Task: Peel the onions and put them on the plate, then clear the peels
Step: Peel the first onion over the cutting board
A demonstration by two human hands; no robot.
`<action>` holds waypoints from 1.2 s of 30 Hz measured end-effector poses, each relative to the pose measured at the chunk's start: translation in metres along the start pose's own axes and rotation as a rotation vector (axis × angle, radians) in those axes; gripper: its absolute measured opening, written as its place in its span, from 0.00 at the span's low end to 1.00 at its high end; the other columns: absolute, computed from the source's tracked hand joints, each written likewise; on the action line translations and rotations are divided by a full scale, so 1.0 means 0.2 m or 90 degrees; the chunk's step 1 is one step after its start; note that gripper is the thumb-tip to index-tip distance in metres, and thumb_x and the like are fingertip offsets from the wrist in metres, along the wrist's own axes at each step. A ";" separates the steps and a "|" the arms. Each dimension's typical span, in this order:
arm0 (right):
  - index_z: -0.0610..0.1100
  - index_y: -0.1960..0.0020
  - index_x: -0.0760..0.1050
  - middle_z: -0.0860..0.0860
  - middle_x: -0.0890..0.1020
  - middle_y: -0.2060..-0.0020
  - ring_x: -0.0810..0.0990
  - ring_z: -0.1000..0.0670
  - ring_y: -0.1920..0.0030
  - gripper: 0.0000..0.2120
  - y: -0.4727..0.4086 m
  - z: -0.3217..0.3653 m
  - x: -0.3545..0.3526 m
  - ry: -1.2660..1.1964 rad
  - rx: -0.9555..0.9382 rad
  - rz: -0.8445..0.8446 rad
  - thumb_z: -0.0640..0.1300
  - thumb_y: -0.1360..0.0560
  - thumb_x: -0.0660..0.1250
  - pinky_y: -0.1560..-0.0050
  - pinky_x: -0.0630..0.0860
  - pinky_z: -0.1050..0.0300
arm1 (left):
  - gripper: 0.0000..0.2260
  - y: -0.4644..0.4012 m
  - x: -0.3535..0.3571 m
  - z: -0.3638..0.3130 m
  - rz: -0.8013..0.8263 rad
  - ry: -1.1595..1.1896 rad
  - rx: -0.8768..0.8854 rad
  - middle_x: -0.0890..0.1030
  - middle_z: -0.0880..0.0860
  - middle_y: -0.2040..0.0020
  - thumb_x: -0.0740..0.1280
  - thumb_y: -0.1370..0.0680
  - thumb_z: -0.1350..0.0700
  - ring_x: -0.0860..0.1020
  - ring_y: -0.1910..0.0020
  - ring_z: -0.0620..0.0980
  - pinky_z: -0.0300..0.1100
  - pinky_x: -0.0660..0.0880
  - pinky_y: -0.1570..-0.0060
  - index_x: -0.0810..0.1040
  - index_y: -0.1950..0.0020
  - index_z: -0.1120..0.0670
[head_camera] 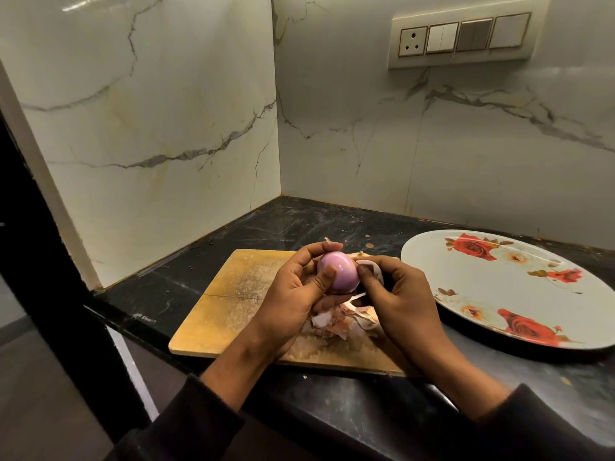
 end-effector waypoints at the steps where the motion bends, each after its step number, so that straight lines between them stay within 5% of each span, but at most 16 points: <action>1: 0.50 0.46 0.82 0.53 0.85 0.57 0.85 0.52 0.57 0.09 0.00 0.00 0.00 0.022 -0.009 -0.009 0.38 0.20 0.67 0.58 0.84 0.57 | 0.17 0.00 0.00 0.00 0.003 -0.010 0.002 0.83 0.50 0.44 0.68 0.26 0.57 0.83 0.42 0.59 0.52 0.83 0.49 0.77 0.36 0.54; 12: 0.49 0.50 0.81 0.54 0.83 0.62 0.82 0.56 0.63 0.07 -0.01 0.05 -0.03 0.143 -0.090 -0.092 0.42 0.18 0.65 0.64 0.78 0.63 | 0.17 0.01 0.02 -0.01 0.000 0.030 -0.004 0.82 0.53 0.42 0.64 0.22 0.55 0.83 0.44 0.62 0.50 0.84 0.52 0.77 0.34 0.54; 15: 0.49 0.52 0.78 0.53 0.81 0.65 0.81 0.52 0.64 0.08 -0.01 0.02 -0.03 0.123 -0.056 -0.076 0.42 0.17 0.63 0.64 0.79 0.56 | 0.15 0.01 0.01 -0.02 -0.007 0.045 -0.005 0.78 0.56 0.38 0.62 0.22 0.53 0.82 0.43 0.63 0.50 0.84 0.51 0.78 0.36 0.52; 19: 0.51 0.48 0.75 0.60 0.77 0.58 0.77 0.56 0.55 0.08 -0.01 0.02 0.01 0.217 -0.062 -0.012 0.40 0.17 0.59 0.57 0.72 0.62 | 0.14 0.01 0.01 -0.03 -0.021 0.088 -0.015 0.77 0.59 0.37 0.61 0.22 0.53 0.83 0.45 0.62 0.52 0.83 0.50 0.79 0.39 0.53; 26: 0.50 0.38 0.77 0.58 0.79 0.49 0.78 0.61 0.48 0.21 0.03 0.10 0.02 0.183 -0.135 0.016 0.62 0.24 0.68 0.52 0.74 0.71 | 0.16 0.01 0.01 -0.03 -0.008 0.093 -0.005 0.84 0.54 0.44 0.64 0.24 0.54 0.83 0.44 0.59 0.48 0.84 0.52 0.75 0.36 0.54; 30: 0.50 0.34 0.77 0.66 0.76 0.51 0.78 0.63 0.48 0.22 0.04 0.13 0.04 0.229 -0.197 0.017 0.51 0.26 0.74 0.52 0.74 0.72 | 0.20 0.01 0.01 -0.03 0.001 0.083 -0.015 0.85 0.53 0.48 0.67 0.26 0.54 0.84 0.46 0.61 0.49 0.84 0.53 0.71 0.35 0.55; 36: 0.45 0.30 0.76 0.57 0.77 0.50 0.73 0.69 0.48 0.19 0.04 0.13 0.04 0.243 -0.209 0.016 0.47 0.19 0.64 0.51 0.69 0.76 | 0.24 0.01 0.01 -0.01 -0.002 0.080 -0.049 0.82 0.57 0.45 0.68 0.28 0.53 0.84 0.45 0.62 0.55 0.83 0.51 0.68 0.34 0.58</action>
Point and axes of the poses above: each hand's wrist, its own y-axis away from the middle knuckle, its own x-axis out of the palm, z = x × y, the point moved 6 cm from there along -y, towards the middle knuckle
